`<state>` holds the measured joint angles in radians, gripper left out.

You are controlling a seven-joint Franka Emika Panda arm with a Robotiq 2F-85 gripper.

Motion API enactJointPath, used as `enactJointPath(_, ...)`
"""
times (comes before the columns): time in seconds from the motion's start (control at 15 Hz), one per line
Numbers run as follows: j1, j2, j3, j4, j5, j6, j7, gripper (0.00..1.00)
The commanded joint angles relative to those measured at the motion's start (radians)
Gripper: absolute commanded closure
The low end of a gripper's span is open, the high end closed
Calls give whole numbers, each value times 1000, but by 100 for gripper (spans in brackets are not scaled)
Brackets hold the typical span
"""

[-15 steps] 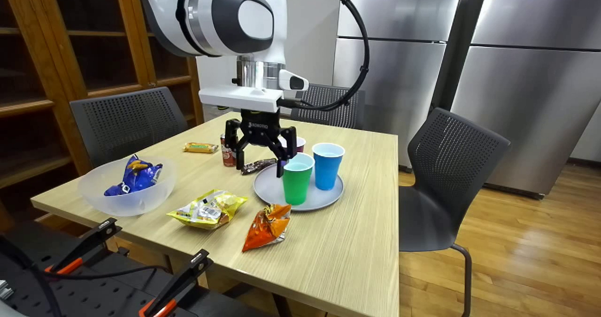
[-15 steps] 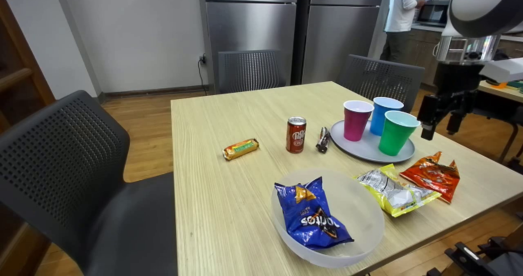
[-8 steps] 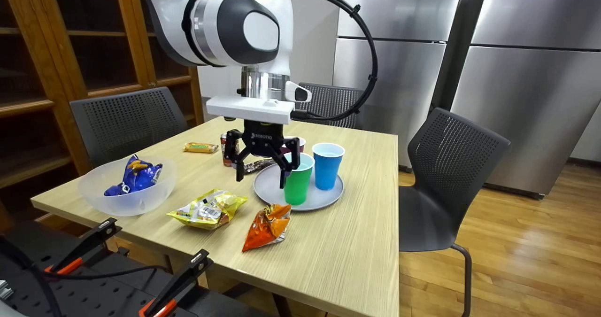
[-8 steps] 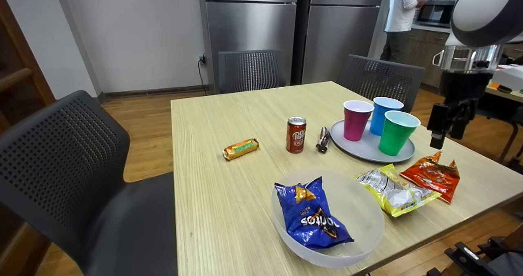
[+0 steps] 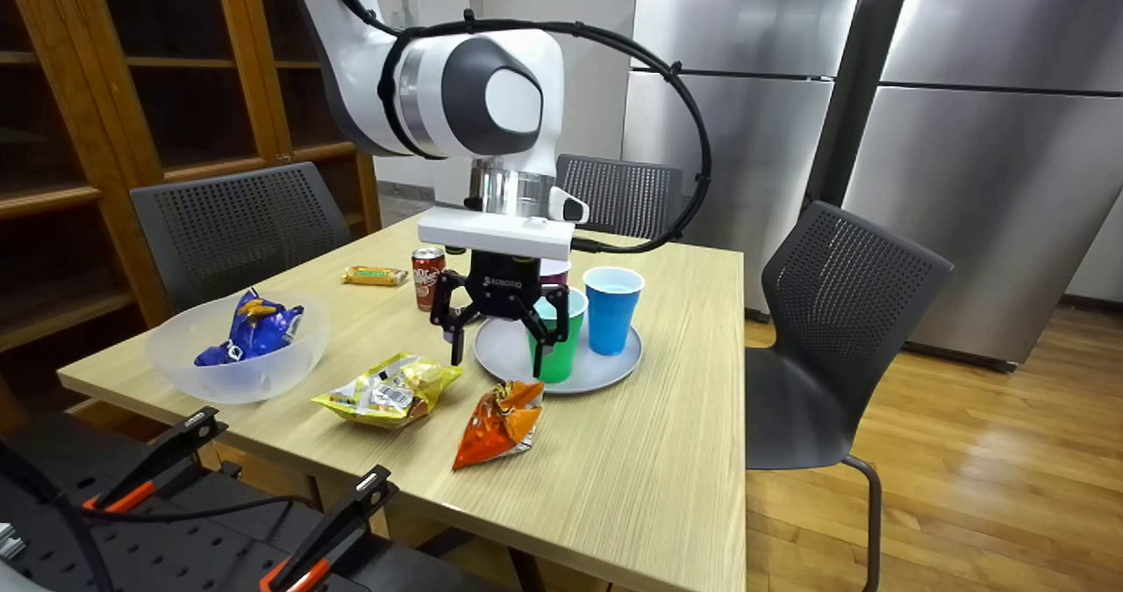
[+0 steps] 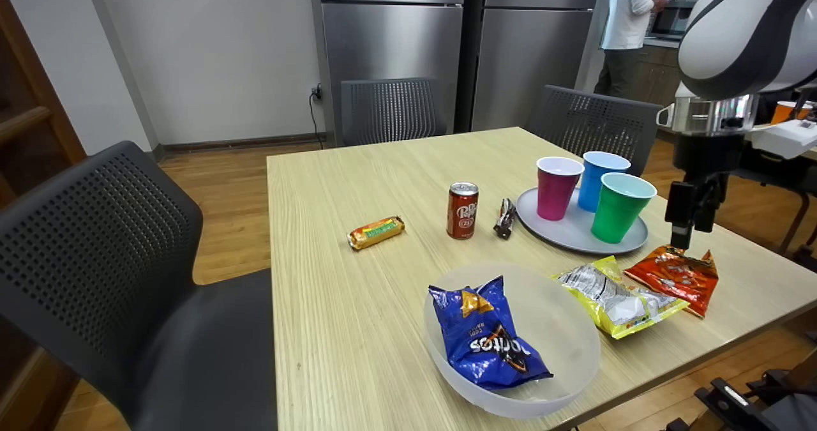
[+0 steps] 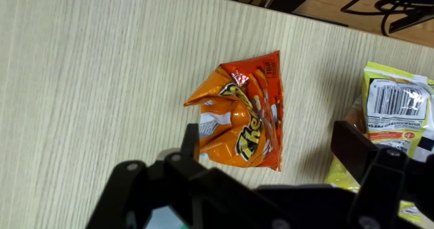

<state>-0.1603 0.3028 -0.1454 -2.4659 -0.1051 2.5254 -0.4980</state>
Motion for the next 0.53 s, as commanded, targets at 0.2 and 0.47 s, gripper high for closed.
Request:
enactJointPath(0.2, -19, 61, 21, 75, -71, -80, -11, 0)
enactJointPath(0.47, -18, 62, 18, 70, -97, -85, -1, 0)
